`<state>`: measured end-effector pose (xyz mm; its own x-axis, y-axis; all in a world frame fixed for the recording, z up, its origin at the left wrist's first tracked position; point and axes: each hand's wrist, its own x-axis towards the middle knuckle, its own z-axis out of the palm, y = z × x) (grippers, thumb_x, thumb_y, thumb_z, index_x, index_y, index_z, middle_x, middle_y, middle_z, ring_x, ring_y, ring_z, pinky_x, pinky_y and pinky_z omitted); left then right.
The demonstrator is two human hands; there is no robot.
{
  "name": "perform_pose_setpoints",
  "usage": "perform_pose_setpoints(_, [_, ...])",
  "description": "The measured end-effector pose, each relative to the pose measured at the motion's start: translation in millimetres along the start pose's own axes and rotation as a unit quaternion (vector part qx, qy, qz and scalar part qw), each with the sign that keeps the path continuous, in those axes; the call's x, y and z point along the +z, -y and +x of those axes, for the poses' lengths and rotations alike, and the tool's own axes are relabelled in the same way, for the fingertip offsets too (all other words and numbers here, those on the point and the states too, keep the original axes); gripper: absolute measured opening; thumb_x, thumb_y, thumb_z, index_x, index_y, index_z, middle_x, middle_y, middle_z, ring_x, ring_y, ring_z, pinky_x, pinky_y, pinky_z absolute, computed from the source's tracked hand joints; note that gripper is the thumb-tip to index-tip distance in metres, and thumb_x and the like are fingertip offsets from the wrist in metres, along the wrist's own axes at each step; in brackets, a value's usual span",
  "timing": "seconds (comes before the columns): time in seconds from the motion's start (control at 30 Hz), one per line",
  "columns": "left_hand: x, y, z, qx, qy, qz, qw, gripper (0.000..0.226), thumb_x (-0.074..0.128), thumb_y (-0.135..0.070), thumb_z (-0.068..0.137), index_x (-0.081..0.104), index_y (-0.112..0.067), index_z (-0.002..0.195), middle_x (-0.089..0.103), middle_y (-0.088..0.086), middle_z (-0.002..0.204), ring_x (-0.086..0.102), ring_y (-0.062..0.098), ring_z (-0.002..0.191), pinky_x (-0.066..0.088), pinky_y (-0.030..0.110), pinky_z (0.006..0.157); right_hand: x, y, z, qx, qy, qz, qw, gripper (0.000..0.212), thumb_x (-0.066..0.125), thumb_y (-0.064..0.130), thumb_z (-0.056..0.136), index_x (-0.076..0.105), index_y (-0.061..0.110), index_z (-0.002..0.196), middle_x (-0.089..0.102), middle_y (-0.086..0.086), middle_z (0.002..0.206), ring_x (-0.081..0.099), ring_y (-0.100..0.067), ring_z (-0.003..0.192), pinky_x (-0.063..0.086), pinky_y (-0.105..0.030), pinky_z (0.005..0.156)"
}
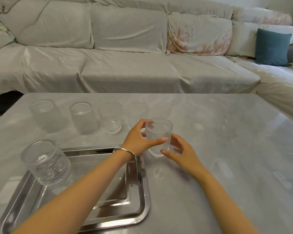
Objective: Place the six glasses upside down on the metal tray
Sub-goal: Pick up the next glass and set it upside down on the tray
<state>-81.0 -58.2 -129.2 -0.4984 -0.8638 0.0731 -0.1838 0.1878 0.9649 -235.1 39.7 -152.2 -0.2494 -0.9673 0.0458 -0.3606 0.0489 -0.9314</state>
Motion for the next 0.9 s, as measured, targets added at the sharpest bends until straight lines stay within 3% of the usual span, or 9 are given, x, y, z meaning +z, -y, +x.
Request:
perform_pose_setpoints(0.1, [-16, -21, -19, -0.012, 0.016, -0.105, 0.994, 0.073, 0.081, -0.055, 0.043, 0.055, -0.033, 0.108, 0.062, -0.013, 0.113, 0.069, 0.006, 0.087, 0.056, 0.021, 0.067, 4, 20, -12, 0.009, 0.014, 0.113, 0.993, 0.054, 0.076, 0.041, 0.072, 0.055, 0.036, 0.122, 0.067, 0.014, 0.119, 0.062, -0.003, 0.112, 0.051, -0.018, 0.088])
perform_pose_setpoints(0.23, [-42, -46, -43, -0.012, 0.022, -0.186, 0.982, 0.074, 0.082, -0.054, 0.043, 0.057, -0.031, 0.109, 0.059, -0.006, 0.12, 0.066, 0.011, 0.099, 0.056, 0.025, 0.069, 16, 55, -27, 0.034, 0.062, 0.246, 0.967, 0.062, 0.075, 0.044, 0.071, 0.053, 0.027, 0.128, 0.066, 0.003, 0.125, 0.062, -0.016, 0.115, 0.055, -0.032, 0.086])
perform_pose_setpoints(0.37, [-81, -57, -65, 0.003, 0.013, -0.18, 0.984, 0.055, 0.077, -0.042, 0.059, 0.055, -0.038, 0.108, 0.055, -0.005, 0.126, 0.063, 0.014, 0.108, 0.055, 0.023, 0.075, 32, 97, -32, 0.029, 0.075, 0.254, 0.964, 0.07, 0.075, 0.043, 0.067, 0.053, 0.02, 0.13, 0.066, -0.004, 0.125, 0.065, -0.02, 0.112, 0.056, -0.032, 0.084])
perform_pose_setpoints(0.47, [-118, -58, -80, 0.034, -0.005, -0.096, 0.995, 0.058, 0.078, -0.048, 0.057, 0.052, -0.043, 0.11, 0.059, -0.009, 0.123, 0.059, 0.01, 0.112, 0.051, 0.018, 0.084, 45, 124, -33, 0.018, 0.058, 0.262, 0.963, 0.072, 0.075, 0.038, 0.064, 0.053, 0.017, 0.13, 0.069, -0.004, 0.12, 0.067, -0.018, 0.106, 0.057, -0.028, 0.081])
perform_pose_setpoints(0.57, [-151, -53, -98, 0.052, -0.02, 0.017, 0.998, 0.078, 0.078, -0.059, 0.052, 0.05, -0.035, 0.121, 0.06, -0.011, 0.121, 0.057, 0.006, 0.113, 0.048, 0.019, 0.091, 59, 146, -31, -0.001, 0.046, 0.241, 0.969, 0.076, 0.079, 0.038, 0.057, 0.056, 0.019, 0.127, 0.07, -0.005, 0.117, 0.069, -0.017, 0.103, 0.057, -0.028, 0.081])
perform_pose_setpoints(0.7, [-193, -39, -120, 0.052, -0.037, 0.157, 0.986, 0.072, 0.07, -0.065, 0.055, 0.047, -0.045, 0.121, 0.052, -0.021, 0.122, 0.049, 0.001, 0.115, 0.037, 0.022, 0.097, 80, 163, -26, -0.026, 0.016, 0.168, 0.985, 0.08, 0.083, 0.05, 0.047, 0.06, 0.032, 0.121, 0.066, 0.002, 0.122, 0.067, -0.012, 0.106, 0.055, -0.029, 0.088])
perform_pose_setpoints(0.8, [-217, -21, -130, 0.037, -0.075, 0.235, 0.968, 0.073, 0.071, -0.054, 0.065, 0.045, -0.034, 0.129, 0.047, -0.012, 0.132, 0.041, 0.008, 0.124, 0.032, 0.025, 0.103, 93, 167, -23, -0.055, -0.008, 0.077, 0.995, 0.087, 0.084, 0.052, 0.044, 0.059, 0.03, 0.124, 0.064, 0.016, 0.117, 0.063, 0.004, 0.103, 0.052, -0.014, 0.082])
perform_pose_setpoints(0.9, [-227, -2, -135, 0.01, -0.076, 0.28, 0.957, 0.075, 0.07, -0.049, 0.07, 0.04, -0.025, 0.135, 0.043, -0.002, 0.14, 0.037, 0.017, 0.13, 0.03, 0.031, 0.108, 109, 162, -21, -0.069, 0.013, -0.008, 0.998, 0.086, 0.086, 0.041, 0.055, 0.053, 0.024, 0.132, 0.061, 0.011, 0.119, 0.06, -0.002, 0.105, 0.053, -0.014, 0.079])
